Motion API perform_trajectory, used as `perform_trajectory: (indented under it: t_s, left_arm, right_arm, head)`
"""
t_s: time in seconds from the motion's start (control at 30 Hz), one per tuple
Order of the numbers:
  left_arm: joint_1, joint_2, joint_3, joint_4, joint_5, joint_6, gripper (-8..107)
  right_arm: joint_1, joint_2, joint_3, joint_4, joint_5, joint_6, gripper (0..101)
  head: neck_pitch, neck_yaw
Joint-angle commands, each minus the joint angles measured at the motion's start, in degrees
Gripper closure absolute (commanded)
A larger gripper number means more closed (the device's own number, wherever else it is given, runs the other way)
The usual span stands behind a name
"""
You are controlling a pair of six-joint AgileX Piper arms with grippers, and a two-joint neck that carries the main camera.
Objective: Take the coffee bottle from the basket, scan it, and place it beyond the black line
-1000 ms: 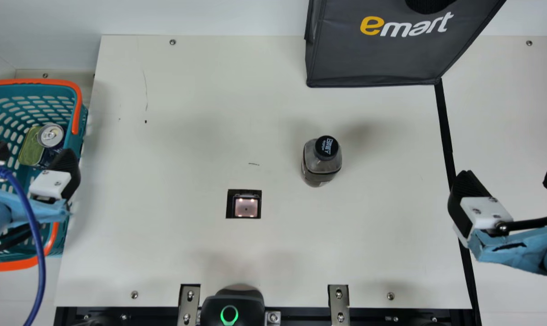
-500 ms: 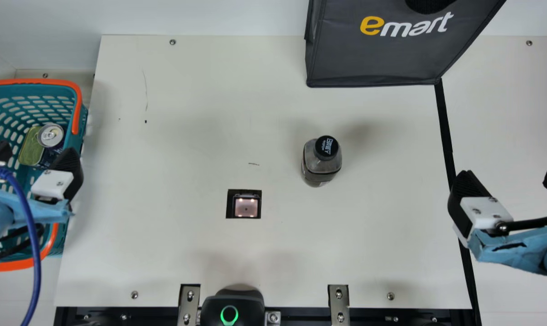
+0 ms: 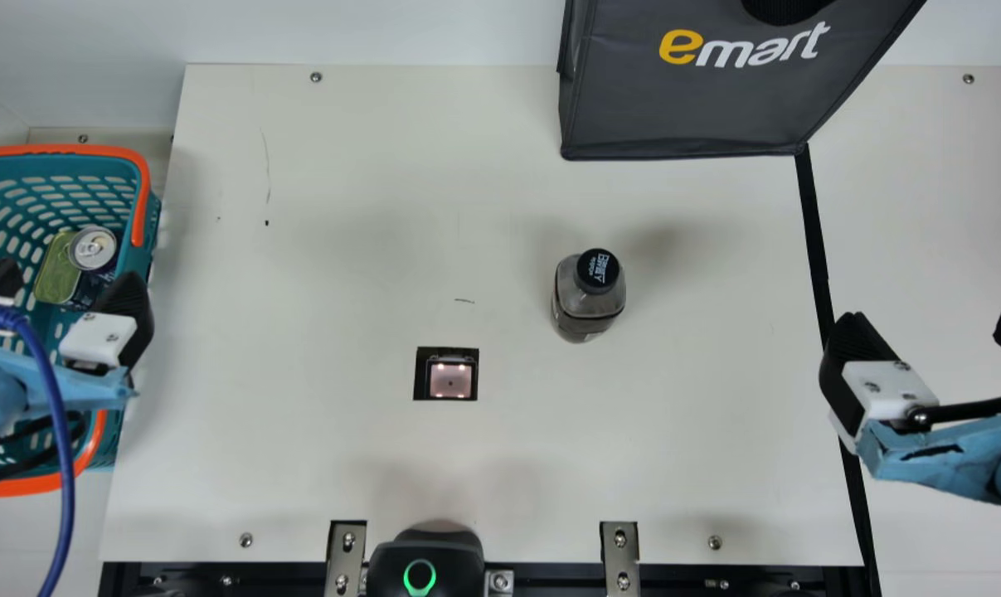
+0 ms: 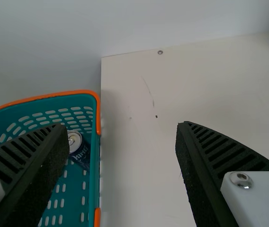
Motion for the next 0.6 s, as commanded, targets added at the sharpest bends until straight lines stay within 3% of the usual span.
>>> perform_trajectory:
  t_s: [0.0, 0.57]
  left_arm:
    - [0.00, 0.00, 0.00, 0.00, 0.00, 0.00, 9]
    - [0.00, 0.00, 0.00, 0.00, 0.00, 0.00, 9]
  right_arm:
    - [0.16, 0.28, -0.25, 0.02, -0.17, 0.12, 10]
    - [7.93, 10.40, -8.41, 2.00, -3.49, 1.81, 10]
  head:
    - [-0.96, 0.09]
    - [-0.96, 0.09]
